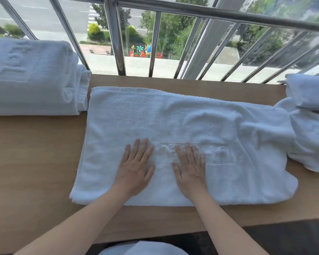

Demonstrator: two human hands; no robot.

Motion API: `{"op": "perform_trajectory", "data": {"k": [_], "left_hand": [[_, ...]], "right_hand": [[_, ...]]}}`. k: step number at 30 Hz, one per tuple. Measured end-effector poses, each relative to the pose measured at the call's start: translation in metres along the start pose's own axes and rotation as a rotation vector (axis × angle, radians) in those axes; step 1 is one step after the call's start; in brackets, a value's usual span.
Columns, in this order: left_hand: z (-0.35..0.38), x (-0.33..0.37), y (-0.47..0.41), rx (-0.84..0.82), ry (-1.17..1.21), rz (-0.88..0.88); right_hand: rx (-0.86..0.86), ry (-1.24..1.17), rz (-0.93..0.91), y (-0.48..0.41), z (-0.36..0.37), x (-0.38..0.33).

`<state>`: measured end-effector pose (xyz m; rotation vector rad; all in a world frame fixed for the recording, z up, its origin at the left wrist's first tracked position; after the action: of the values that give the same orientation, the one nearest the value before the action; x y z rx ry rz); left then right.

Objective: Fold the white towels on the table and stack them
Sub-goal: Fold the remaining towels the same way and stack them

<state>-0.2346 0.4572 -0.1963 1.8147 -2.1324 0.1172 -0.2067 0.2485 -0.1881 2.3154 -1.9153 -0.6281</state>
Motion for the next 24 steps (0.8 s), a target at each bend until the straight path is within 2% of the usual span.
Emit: {"op": "perform_trajectory", "data": {"k": [4, 9, 13, 17, 19, 22, 24], "left_hand": [[0.021, 0.061, -0.006, -0.097, -0.044, 0.209], [0.034, 0.119, -0.028, -0.166, -0.044, 0.218], [0.036, 0.170, -0.058, -0.213, 0.002, 0.312], [0.036, 0.228, -0.092, -0.185, 0.038, 0.308], [0.038, 0.258, -0.112, -0.163, 0.058, 0.303], [0.044, 0.303, -0.145, -0.091, 0.038, 0.310], [0.049, 0.331, -0.168, -0.042, 0.023, 0.297]], "right_hand": [[0.023, -0.007, 0.071, 0.028, -0.010, 0.036], [0.184, -0.091, 0.211, 0.045, -0.049, 0.098], [0.369, -0.137, 0.328, 0.040, -0.094, 0.165], [0.559, -0.222, 0.421, 0.024, -0.137, 0.239], [0.543, -0.214, 0.506, 0.013, -0.155, 0.277], [0.382, -0.237, 0.660, -0.002, -0.171, 0.333], [0.264, -0.242, 0.650, -0.013, -0.175, 0.363]]}}
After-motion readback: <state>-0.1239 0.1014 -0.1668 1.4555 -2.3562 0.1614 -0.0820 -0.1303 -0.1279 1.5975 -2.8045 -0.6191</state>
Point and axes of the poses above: each hand's wrist, its own y-axis away from the middle knuckle, its own z-axis out of the palm, x = y × z, the point moved 2 cm from there along -y, towards the middle knuckle, and after that the axes turned 2 degrees about -y, right-handed, at the moved point
